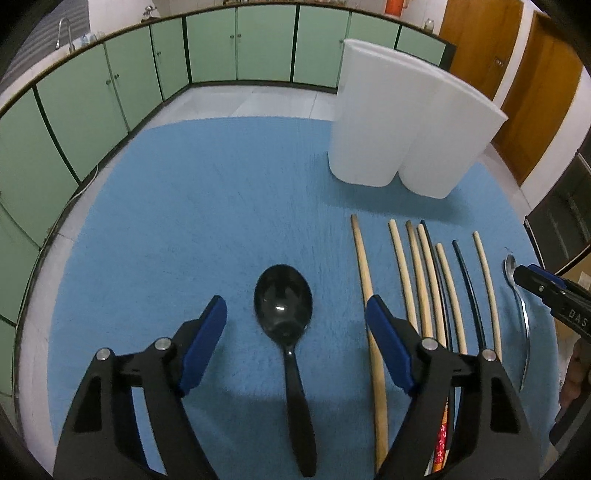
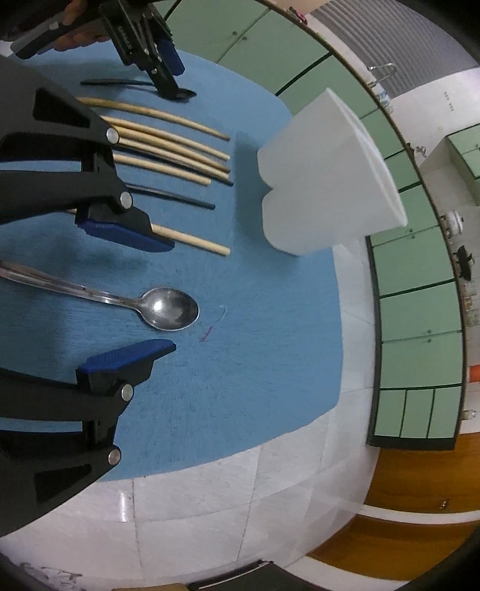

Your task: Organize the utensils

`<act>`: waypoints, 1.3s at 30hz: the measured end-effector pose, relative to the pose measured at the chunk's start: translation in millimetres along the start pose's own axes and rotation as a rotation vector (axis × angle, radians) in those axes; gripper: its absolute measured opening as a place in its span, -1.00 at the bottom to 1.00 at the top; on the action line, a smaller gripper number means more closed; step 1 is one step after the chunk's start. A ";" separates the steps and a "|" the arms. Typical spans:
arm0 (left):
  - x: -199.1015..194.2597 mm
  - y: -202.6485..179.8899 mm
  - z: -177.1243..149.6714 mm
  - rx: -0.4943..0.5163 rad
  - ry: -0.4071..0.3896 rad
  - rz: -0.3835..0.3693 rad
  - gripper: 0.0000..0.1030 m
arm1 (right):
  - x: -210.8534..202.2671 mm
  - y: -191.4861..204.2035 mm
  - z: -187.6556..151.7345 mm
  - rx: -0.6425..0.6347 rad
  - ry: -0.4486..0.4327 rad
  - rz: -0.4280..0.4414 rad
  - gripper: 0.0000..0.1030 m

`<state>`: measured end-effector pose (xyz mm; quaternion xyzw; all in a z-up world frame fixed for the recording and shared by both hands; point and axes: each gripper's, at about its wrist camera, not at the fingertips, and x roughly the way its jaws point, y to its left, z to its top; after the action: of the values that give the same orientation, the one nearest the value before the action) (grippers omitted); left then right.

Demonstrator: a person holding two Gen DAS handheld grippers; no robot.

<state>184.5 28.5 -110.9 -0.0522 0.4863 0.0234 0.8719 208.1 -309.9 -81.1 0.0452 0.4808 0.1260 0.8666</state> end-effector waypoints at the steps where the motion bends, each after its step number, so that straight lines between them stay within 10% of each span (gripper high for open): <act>1: 1.8 -0.3 0.7 -0.002 0.007 0.000 0.39 | 1.8 -0.6 0.6 0.004 0.005 0.002 -0.10; 11: 17.8 4.6 6.4 -0.041 0.061 -0.044 0.25 | 13.3 -9.3 4.4 0.033 0.039 0.012 -0.24; 15: 14.2 4.9 3.7 -0.048 0.065 -0.064 -0.30 | 14.5 -9.6 4.6 0.026 0.041 -0.014 -0.46; 21: 7.1 -2.2 3.3 -0.038 0.046 -0.104 -0.35 | 12.5 -7.6 2.2 0.019 0.028 -0.004 -0.47; 39: -73.1 -12.0 24.6 -0.031 -0.444 -0.226 -0.35 | -64.0 -4.5 12.4 -0.036 -0.374 0.250 -0.47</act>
<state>167.9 20.1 -35.1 -0.1130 0.2736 -0.0559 0.9535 187.0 -330.5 -22.8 0.1115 0.3001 0.2303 0.9189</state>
